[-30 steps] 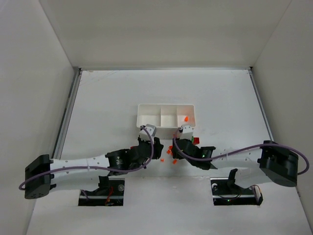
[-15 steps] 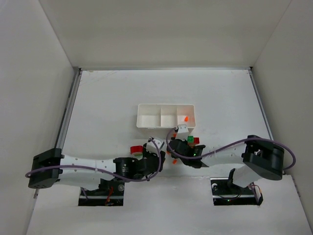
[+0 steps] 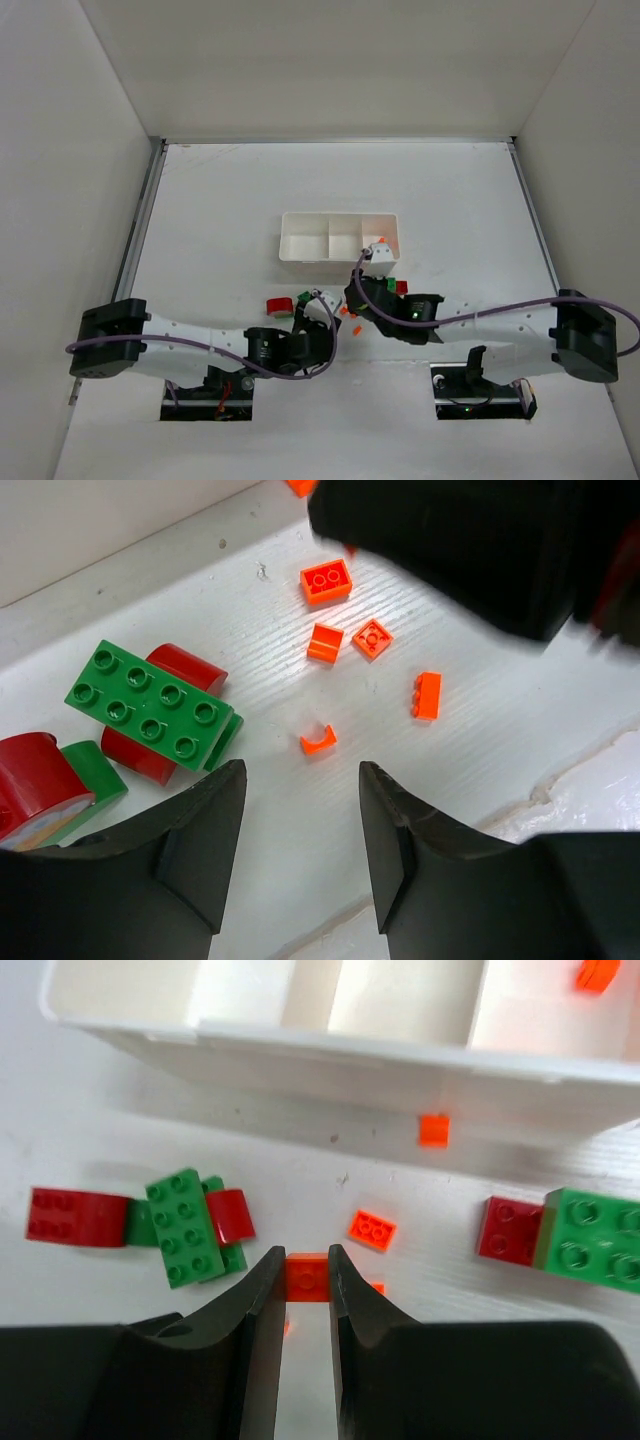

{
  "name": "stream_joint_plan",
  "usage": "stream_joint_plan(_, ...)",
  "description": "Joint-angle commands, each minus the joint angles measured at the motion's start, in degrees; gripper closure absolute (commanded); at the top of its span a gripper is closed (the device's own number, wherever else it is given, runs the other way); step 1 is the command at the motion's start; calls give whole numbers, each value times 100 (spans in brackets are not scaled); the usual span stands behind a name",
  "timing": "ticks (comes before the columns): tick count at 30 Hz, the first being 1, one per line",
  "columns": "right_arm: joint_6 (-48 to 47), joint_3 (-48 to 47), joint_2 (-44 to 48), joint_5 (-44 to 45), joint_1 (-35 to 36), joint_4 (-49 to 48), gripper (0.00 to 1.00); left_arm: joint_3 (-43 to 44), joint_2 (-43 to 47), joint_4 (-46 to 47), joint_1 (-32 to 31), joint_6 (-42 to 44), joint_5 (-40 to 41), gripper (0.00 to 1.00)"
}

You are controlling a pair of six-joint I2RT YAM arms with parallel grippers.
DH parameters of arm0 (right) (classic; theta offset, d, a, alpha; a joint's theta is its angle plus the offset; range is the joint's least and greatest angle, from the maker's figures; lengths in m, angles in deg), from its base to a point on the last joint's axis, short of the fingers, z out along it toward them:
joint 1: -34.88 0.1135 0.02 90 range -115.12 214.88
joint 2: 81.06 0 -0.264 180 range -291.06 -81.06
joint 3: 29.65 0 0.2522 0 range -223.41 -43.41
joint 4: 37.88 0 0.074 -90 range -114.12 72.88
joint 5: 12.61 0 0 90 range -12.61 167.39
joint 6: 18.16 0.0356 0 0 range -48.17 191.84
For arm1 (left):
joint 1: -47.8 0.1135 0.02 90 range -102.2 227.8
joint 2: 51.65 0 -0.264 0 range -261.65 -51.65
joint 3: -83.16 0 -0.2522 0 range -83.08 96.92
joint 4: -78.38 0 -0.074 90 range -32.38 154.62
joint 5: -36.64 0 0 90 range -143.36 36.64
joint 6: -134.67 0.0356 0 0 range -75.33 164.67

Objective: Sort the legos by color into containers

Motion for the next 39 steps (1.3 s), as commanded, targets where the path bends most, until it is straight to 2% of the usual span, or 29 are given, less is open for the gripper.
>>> stream_joint_plan(1,-317,-235,446,253,-353,190,77,126,-84,96,-95,-182,363,54)
stream_joint_plan(7,-1099,-262,904,26,-1723,-257,76,232,-190,96,-209,-269,442,53)
stream_joint_plan(11,-1495,-262,615,-580,-2708,-609,76,293,-321,96,-236,-384,460,53)
stream_joint_plan(14,-1663,-323,307,-766,-2921,-820,76,329,-479,96,-236,-454,477,55)
stream_joint_plan(21,-1883,-683,-45,-784,-2904,-1005,74,399,-655,96,-244,-577,635,57)
stream_joint_plan(22,-1883,-736,-97,-741,-2921,-953,71,399,-673,96,-244,-595,653,57)
stream_joint_plan(25,-1909,-746,-98,-539,-2904,-882,53,390,-743,96,-227,-665,723,58)
stream_joint_plan(27,-1945,-658,16,-389,-2834,-891,48,390,-822,70,-218,-735,802,58)
stream_joint_plan(29,-1953,-570,209,-292,-2676,-865,47,425,-901,61,-218,-744,838,58)
stream_joint_plan(33,-1787,-228,867,-169,-2193,-672,54,443,-1007,87,-209,-753,829,61)
stream_joint_plan(36,-1471,132,1325,-46,-1692,-426,59,443,-1174,113,-192,-876,794,62)
stream_joint_plan(39,-1006,519,1615,51,-1200,-110,60,557,-1393,166,-192,-902,759,62)
